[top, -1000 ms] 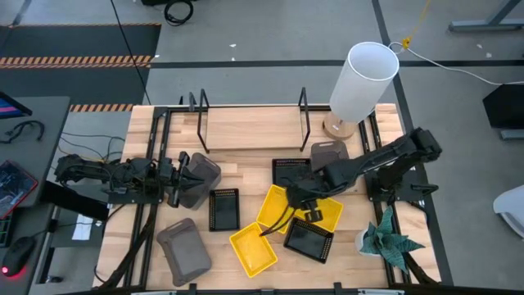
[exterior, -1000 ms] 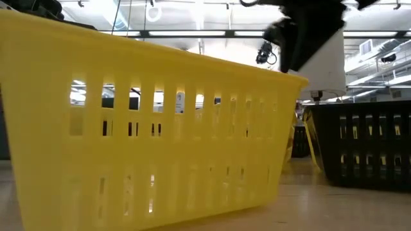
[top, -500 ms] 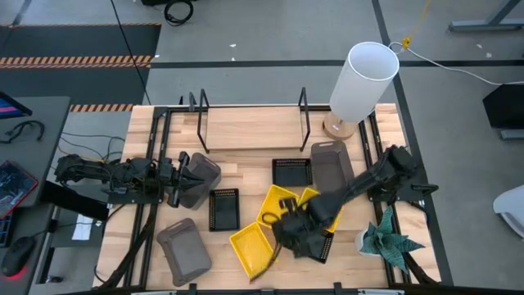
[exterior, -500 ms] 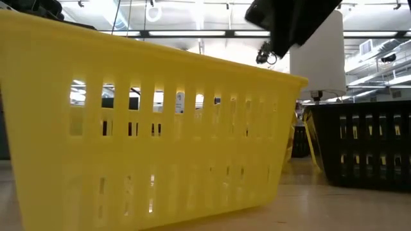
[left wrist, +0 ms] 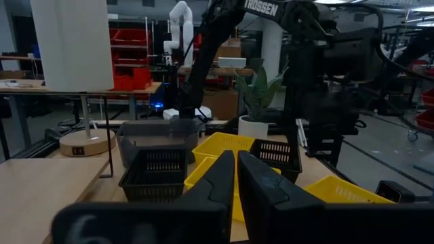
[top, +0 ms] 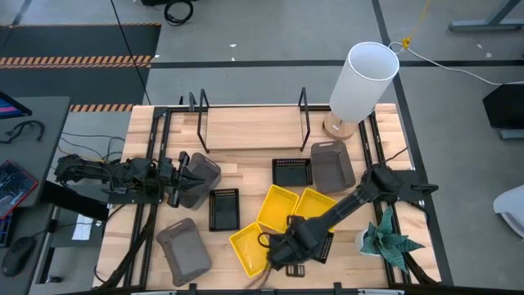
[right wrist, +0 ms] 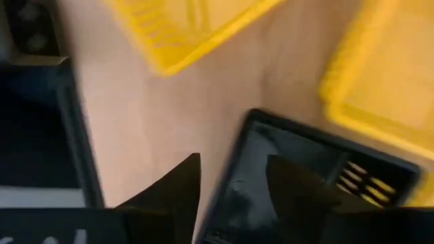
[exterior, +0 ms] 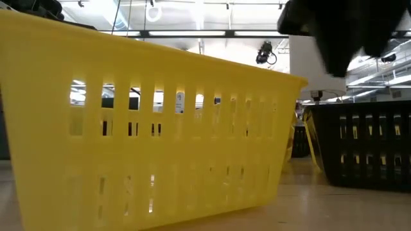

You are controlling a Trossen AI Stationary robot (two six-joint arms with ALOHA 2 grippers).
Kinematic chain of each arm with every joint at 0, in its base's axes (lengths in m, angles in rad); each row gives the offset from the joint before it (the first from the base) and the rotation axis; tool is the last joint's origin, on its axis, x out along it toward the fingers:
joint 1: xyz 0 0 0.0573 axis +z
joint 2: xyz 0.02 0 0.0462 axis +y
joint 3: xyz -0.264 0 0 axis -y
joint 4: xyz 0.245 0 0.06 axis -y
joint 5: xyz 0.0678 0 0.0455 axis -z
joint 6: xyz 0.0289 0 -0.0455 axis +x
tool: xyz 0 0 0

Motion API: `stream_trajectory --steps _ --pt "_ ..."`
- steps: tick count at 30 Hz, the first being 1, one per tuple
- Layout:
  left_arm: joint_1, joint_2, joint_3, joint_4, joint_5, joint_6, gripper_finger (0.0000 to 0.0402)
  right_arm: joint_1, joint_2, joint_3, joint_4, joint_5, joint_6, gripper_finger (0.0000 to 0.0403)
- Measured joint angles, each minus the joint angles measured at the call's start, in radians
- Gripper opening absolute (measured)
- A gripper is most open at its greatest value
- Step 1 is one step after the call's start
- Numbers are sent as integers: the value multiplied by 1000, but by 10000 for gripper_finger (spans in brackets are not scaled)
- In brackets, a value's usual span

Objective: Stack baskets on shelf by color
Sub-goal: Stack the bottom right black bin on top of the right black bin

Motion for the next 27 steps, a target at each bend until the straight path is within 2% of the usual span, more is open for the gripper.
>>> stream_trajectory --steps 8,18,27 --pt "0 0 0 0 0 0 35 -21 24 58 -29 -64 210 222" --pt "0 0 0 0 0 0 26 -3 24 29 -82 -25 338 203" --pt "0 0 0 0 0 0 36 27 25 -16 -72 -56 440 199"
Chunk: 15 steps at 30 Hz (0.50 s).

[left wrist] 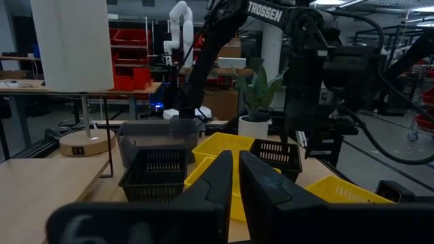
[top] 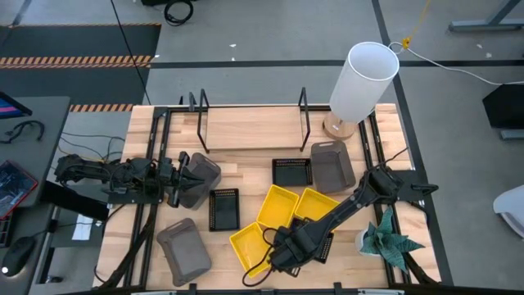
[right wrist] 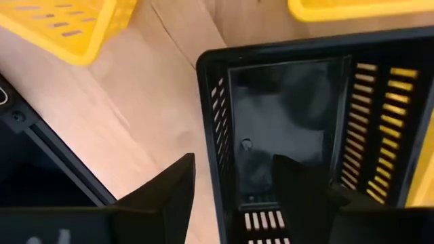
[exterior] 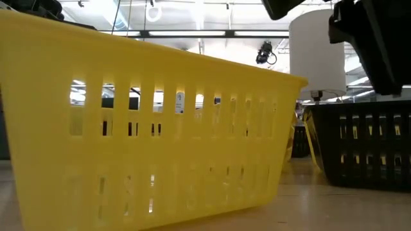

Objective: Stack baskets on shelf by color
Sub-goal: Stack the bottom right black bin on top of the right black bin

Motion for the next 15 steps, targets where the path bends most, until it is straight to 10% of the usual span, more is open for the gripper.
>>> stream_trajectory --steps 15 --pt "0 0 0 0 0 0 29 51 -1 -22 28 35 94 199"
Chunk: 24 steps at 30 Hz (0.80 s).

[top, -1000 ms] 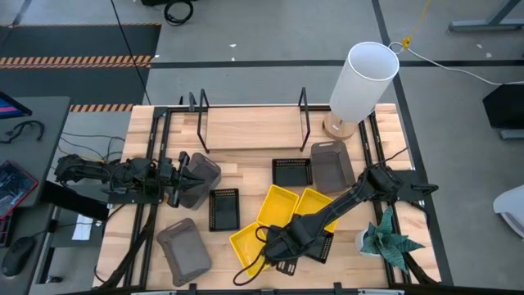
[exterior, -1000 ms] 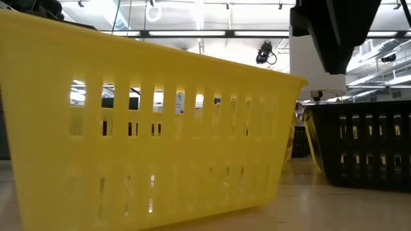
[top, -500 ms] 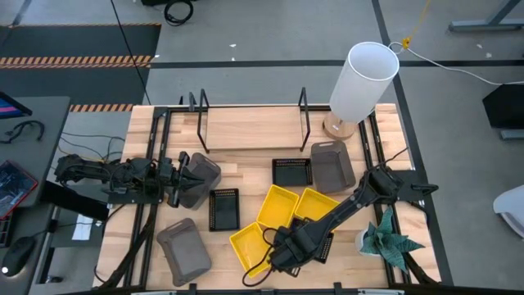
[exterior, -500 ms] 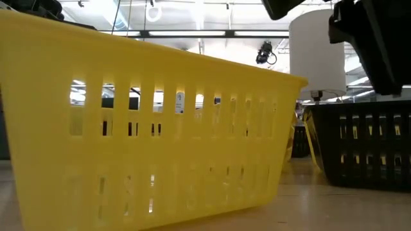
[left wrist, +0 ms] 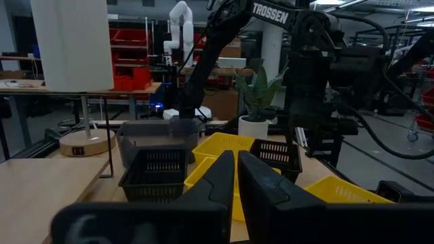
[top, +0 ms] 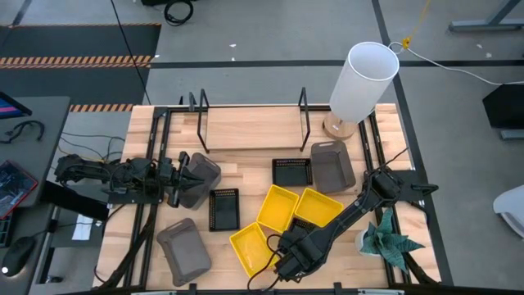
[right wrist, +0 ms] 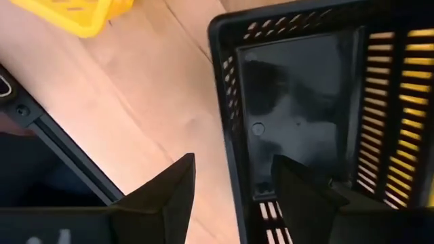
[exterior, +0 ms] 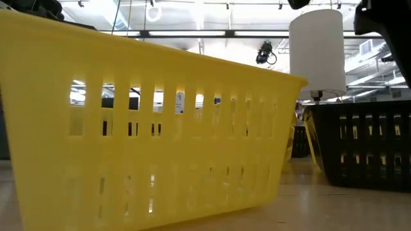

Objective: Stack baskets on shelf by color
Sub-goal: Stack the bottom right black bin on top of the right black bin

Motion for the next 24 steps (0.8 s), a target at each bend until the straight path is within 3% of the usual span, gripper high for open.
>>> stream_trajectory --steps 7,15,19,24 --pt "0 0 0 0 0 0 36 0 0 -109 148 -27 9 198" --pt "0 0 0 0 0 0 27 0 0 -175 151 -9 23 189" --pt "0 0 0 0 0 0 25 0 0 -194 147 -27 23 152" --pt "0 0 0 0 0 0 30 0 0 -195 152 -35 17 74"
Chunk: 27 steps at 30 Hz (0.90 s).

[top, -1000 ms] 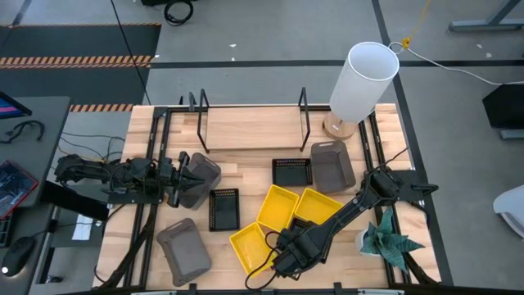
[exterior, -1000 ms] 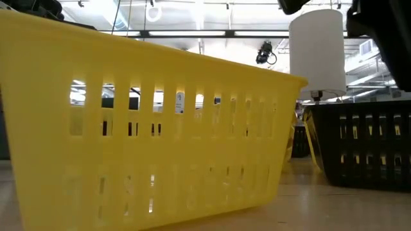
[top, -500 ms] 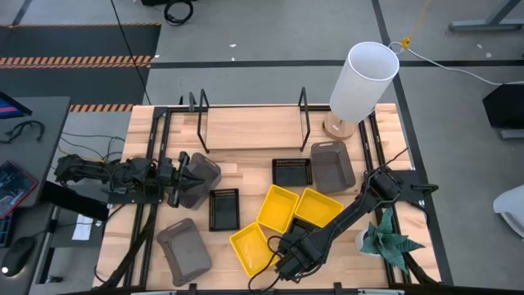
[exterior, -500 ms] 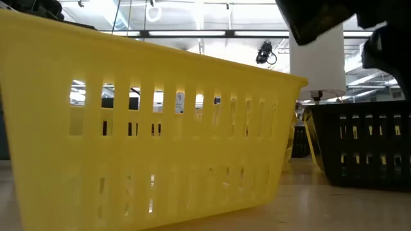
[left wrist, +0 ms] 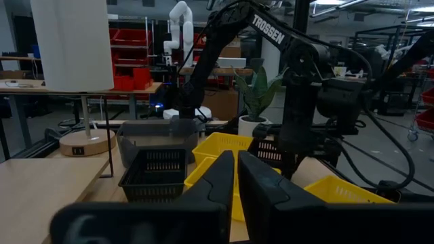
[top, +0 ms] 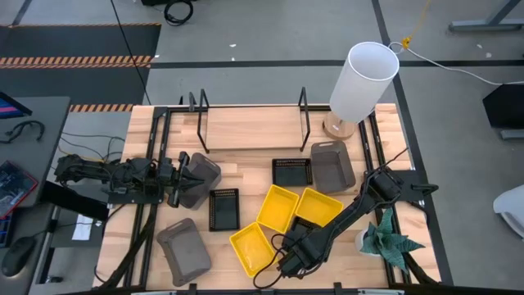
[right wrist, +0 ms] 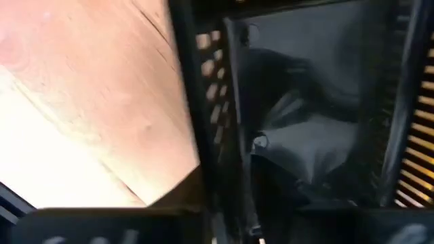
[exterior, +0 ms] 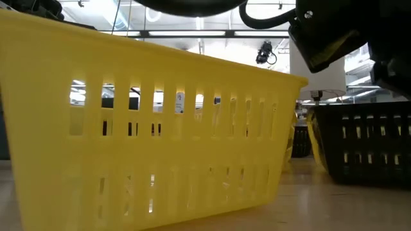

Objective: Stack baskets on shelf by color
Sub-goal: Stack the bottom right black bin on top of the right black bin

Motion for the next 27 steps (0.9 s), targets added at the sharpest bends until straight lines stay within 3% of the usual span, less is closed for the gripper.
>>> stream_trajectory --steps 4,12,17,23,27 --pt "0 0 0 0 0 0 35 0 0 0 4 -24 -23 12" --pt "0 0 0 0 0 0 30 -1 0 8 19 -75 -66 7" --pt "0 0 0 0 0 0 30 0 0 113 -3 -117 -149 6" --pt "0 0 0 0 0 0 38 -1 -3 323 -224 9 -228 4" --pt "0 0 0 0 0 0 37 -3 -4 441 -430 152 -336 4"
